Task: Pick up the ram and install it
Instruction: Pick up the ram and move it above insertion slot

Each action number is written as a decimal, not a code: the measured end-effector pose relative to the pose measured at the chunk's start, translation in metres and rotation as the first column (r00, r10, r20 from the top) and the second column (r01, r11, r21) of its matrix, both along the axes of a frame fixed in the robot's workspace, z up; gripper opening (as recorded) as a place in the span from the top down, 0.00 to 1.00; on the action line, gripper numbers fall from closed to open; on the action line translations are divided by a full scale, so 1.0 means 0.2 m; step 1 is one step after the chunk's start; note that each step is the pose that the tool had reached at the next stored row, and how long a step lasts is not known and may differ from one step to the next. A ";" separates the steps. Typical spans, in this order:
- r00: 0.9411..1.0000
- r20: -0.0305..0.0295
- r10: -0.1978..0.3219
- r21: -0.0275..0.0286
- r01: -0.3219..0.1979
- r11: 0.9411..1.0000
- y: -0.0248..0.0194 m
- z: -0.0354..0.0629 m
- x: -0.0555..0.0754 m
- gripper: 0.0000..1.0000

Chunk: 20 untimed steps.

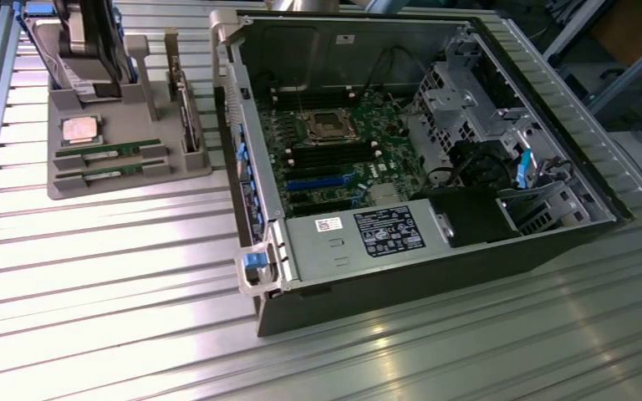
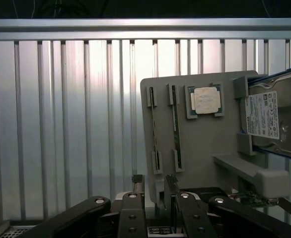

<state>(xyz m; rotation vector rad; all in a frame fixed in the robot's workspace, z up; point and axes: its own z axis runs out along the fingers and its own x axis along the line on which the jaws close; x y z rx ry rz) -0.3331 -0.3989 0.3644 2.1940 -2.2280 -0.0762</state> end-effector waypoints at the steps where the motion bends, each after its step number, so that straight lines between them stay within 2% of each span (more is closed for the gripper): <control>1: 1.000 0.000 0.000 0.000 0.000 1.000 0.000 -0.005 0.00 0.70; 20: 1.000 0.000 0.000 0.000 0.000 1.000 0.000 -0.076 0.00 0.70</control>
